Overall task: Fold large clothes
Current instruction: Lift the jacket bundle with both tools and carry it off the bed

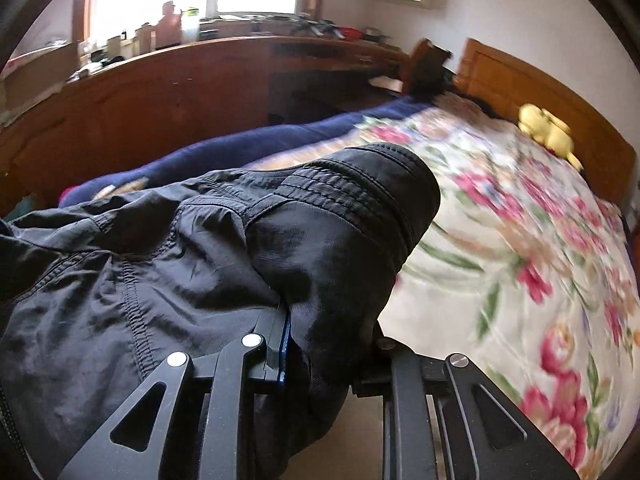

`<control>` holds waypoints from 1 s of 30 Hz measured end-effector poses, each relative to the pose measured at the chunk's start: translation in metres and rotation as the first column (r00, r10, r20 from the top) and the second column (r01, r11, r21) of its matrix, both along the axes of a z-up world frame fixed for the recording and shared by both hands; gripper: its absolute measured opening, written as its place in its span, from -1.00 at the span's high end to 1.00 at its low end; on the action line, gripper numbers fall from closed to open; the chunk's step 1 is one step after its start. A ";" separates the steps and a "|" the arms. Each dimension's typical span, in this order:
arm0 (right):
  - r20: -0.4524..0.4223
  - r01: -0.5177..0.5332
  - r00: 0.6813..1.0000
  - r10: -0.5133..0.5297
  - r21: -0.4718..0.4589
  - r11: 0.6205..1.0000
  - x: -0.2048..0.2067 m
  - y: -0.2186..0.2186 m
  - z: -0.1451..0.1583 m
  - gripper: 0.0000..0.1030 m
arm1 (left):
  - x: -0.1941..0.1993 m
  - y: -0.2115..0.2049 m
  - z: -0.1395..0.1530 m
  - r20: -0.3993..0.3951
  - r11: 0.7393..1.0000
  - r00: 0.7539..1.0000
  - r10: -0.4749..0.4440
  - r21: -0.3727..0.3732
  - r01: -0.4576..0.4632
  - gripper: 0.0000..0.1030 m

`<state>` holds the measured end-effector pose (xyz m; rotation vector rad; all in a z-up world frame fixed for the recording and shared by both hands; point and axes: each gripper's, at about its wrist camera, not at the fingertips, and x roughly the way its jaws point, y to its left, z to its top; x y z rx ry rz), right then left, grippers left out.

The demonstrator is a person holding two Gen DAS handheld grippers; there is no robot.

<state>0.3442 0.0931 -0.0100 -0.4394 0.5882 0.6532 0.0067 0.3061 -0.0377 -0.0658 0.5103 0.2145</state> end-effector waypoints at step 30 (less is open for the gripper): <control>-0.018 -0.132 0.991 0.132 -0.048 0.990 0.003 0.129 -0.015 0.20 | -0.065 0.153 -0.055 -0.150 0.918 0.905 0.397 0.046 -0.394 0.70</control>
